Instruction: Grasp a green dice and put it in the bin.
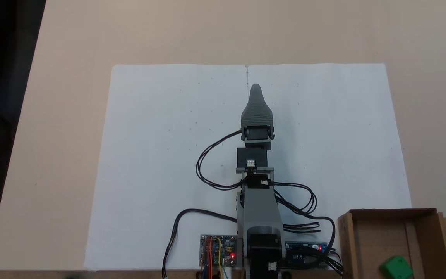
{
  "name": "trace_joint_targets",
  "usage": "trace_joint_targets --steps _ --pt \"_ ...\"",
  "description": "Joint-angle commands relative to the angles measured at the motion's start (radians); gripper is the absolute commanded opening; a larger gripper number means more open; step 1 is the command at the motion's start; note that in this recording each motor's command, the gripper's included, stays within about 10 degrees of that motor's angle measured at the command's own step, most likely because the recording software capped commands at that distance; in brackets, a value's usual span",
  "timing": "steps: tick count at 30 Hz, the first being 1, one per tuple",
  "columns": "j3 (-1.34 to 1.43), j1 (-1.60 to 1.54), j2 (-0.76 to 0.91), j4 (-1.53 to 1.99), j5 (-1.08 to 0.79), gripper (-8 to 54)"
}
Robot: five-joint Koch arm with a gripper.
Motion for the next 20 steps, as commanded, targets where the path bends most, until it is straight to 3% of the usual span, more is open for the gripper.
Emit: trace_joint_targets --steps 1,20 --pt "0.074 0.015 0.114 -0.135 0.026 45.2" --pt "0.074 0.057 0.112 -0.133 0.049 45.1"
